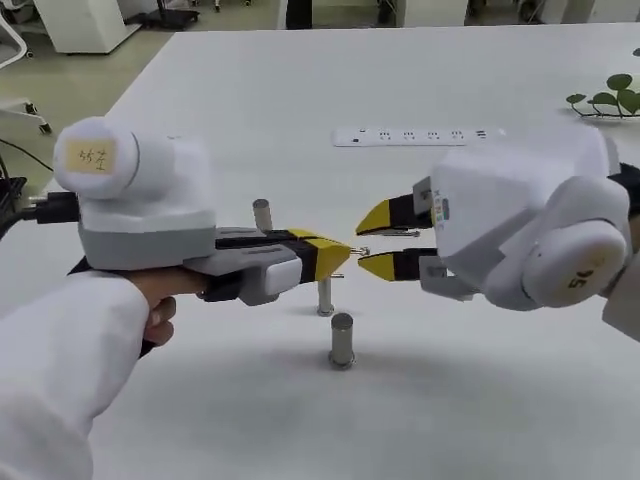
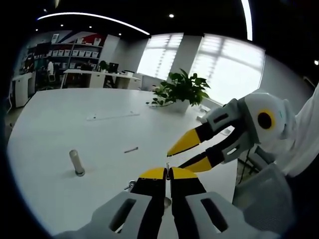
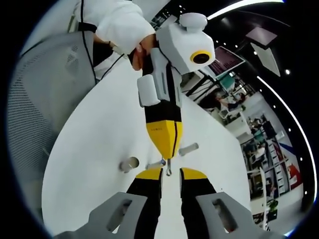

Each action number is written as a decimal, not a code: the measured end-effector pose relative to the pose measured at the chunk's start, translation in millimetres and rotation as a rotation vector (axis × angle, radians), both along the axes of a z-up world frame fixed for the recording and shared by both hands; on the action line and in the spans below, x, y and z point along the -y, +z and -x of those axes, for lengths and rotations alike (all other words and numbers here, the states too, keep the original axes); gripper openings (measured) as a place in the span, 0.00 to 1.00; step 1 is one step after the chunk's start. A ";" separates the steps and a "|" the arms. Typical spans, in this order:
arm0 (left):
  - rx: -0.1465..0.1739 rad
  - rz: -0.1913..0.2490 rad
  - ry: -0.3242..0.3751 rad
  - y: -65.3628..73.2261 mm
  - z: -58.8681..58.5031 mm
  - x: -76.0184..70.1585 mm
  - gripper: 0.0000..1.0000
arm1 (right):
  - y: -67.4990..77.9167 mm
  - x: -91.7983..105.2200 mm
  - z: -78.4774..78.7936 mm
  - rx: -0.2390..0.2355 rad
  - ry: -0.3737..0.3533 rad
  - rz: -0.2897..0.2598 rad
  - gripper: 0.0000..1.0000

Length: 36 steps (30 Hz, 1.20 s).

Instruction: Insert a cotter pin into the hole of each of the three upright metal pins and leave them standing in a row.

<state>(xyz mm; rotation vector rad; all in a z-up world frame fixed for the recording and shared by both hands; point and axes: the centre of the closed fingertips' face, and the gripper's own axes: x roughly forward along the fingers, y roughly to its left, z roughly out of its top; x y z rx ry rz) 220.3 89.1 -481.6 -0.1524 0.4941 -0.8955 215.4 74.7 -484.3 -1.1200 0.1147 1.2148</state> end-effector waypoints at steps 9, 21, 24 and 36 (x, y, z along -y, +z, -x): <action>0.035 -0.036 -0.004 -0.3 2.8 -7.0 0.00 | -10.2 15.0 1.0 -0.148 -0.060 -0.046 0.10; 0.107 -0.026 -0.086 10.7 15.5 -0.8 0.00 | -23.7 20.2 9.8 -0.378 -0.072 -0.090 0.16; 0.136 -0.030 -0.113 13.1 19.1 0.9 0.00 | -22.6 17.4 16.8 -0.454 -0.078 -0.130 0.15; 0.222 -0.049 -0.225 22.7 32.3 1.4 0.00 | -15.7 7.6 33.0 -0.592 -0.050 -0.205 0.21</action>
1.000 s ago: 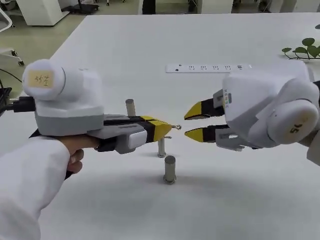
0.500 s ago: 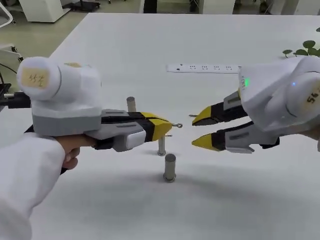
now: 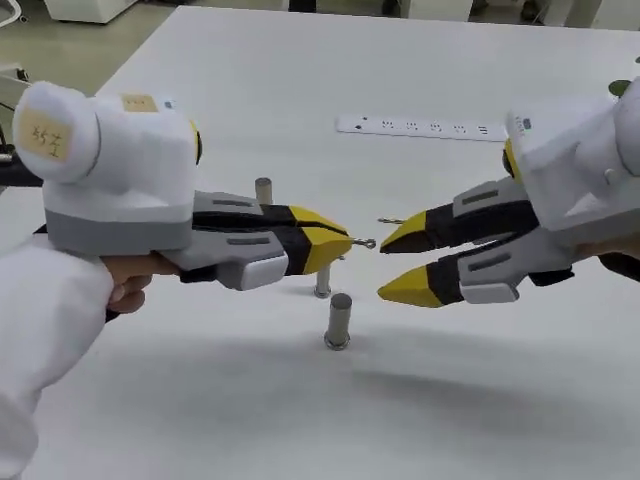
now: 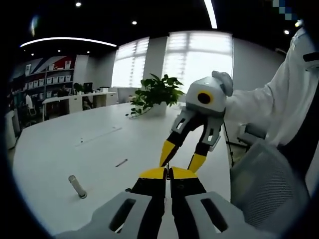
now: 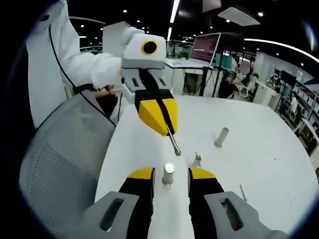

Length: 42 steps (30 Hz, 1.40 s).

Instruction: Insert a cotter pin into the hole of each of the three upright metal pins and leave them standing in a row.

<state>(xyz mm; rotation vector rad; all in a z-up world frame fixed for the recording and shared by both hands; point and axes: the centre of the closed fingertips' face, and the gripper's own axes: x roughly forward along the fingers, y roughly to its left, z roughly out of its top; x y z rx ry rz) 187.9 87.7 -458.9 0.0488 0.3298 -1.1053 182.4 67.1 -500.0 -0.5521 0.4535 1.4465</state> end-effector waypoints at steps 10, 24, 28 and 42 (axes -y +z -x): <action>0.036 -0.035 -0.082 -1.9 11.4 3.4 0.00 | 6.2 -11.0 12.3 -0.043 0.044 -0.038 0.15; 0.041 -0.062 -0.138 -5.8 20.2 6.6 0.00 | 6.5 -17.2 26.7 -0.054 0.075 -0.035 0.01; 0.040 -0.069 -0.147 -7.4 21.4 7.1 0.00 | 7.0 -15.9 27.2 -0.065 0.073 -0.039 0.00; 0.035 -0.115 -0.195 -18.4 30.9 11.4 0.00 | 3.8 -8.1 36.9 -0.070 0.120 0.001 0.00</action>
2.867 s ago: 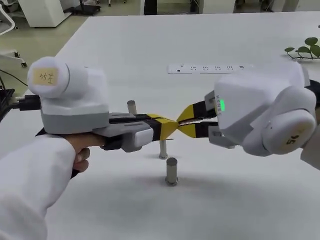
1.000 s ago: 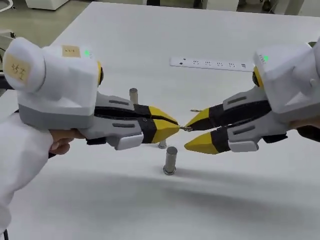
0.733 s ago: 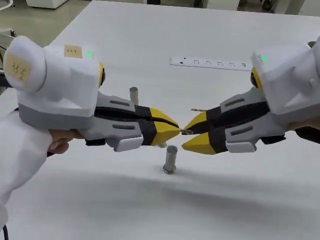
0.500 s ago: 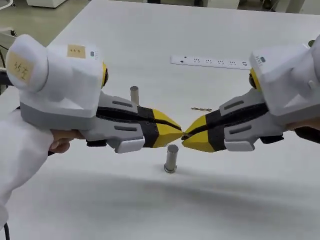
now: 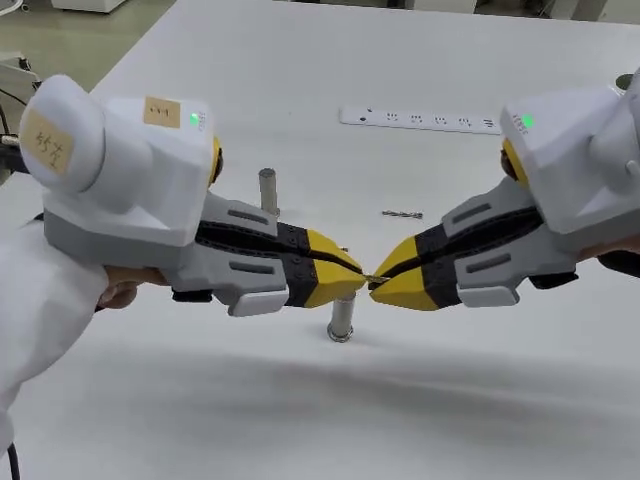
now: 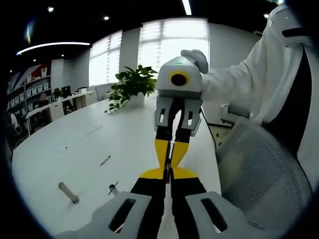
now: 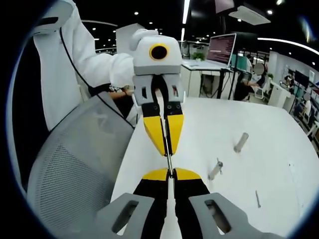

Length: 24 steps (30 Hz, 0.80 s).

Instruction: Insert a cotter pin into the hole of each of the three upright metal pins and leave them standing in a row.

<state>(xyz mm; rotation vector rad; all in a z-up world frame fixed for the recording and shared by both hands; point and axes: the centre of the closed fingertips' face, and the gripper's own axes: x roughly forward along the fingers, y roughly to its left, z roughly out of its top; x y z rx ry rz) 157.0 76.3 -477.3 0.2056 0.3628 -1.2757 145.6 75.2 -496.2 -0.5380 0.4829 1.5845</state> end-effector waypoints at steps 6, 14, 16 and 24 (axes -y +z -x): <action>-0.008 -0.009 0.000 -2.2 1.7 0.5 0.00 | 2.4 1.5 -1.3 0.018 0.001 -0.004 0.00; 0.015 0.003 0.033 -2.5 -4.6 3.1 0.03 | 2.5 6.9 -6.4 0.037 -0.007 0.006 0.00; 0.000 0.003 0.047 -5.4 -7.4 2.2 0.07 | 2.1 9.7 -10.5 0.041 -0.020 0.011 0.00; -0.006 -0.024 0.110 -17.8 -20.8 -3.6 0.15 | -13.7 26.5 -27.4 0.063 -0.084 0.077 0.00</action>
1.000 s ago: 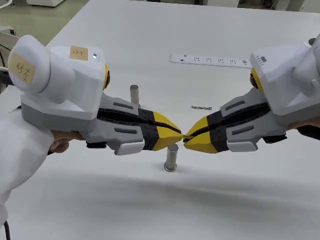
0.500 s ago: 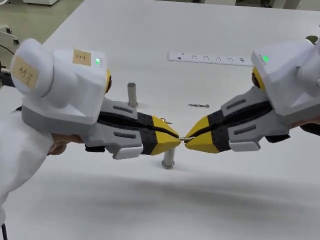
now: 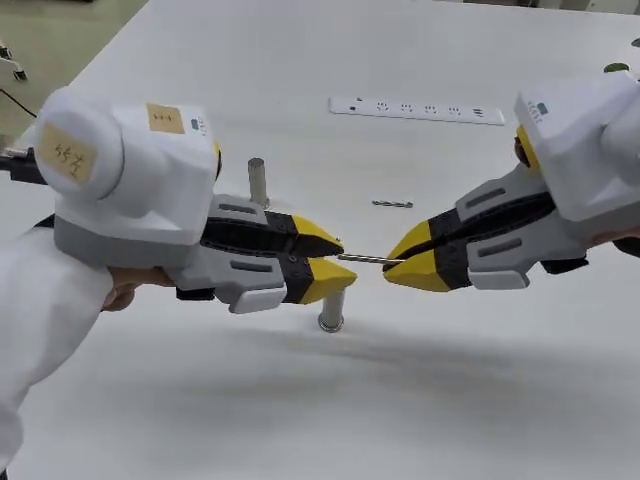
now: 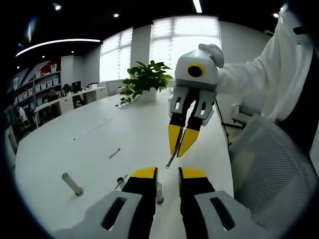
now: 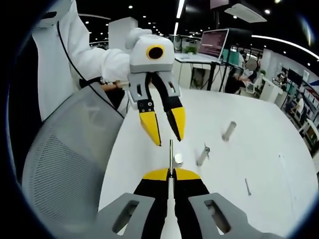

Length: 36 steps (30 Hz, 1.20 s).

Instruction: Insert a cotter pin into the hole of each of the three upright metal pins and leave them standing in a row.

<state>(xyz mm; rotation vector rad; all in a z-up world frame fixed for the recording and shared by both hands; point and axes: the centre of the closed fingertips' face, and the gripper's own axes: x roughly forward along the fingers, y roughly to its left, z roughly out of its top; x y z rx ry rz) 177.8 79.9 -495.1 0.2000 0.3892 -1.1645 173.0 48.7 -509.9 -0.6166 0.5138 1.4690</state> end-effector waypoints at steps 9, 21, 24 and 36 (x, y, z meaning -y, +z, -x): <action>-0.014 -0.059 0.027 -19.6 -11.4 -4.7 0.22 | -25.5 10.8 -5.8 -0.002 -0.019 0.074 0.00; -0.072 -0.087 0.018 -40.7 -15.5 -3.9 0.22 | -41.2 12.8 -8.3 -0.030 -0.019 0.101 0.00; -0.084 -0.095 0.029 -46.2 -18.2 -4.9 0.22 | -46.1 12.4 -10.8 -0.038 -0.020 0.100 0.00; -0.103 -0.120 -0.004 -57.7 -19.3 -3.3 0.19 | -54.4 10.2 -13.3 -0.066 -0.024 0.098 0.00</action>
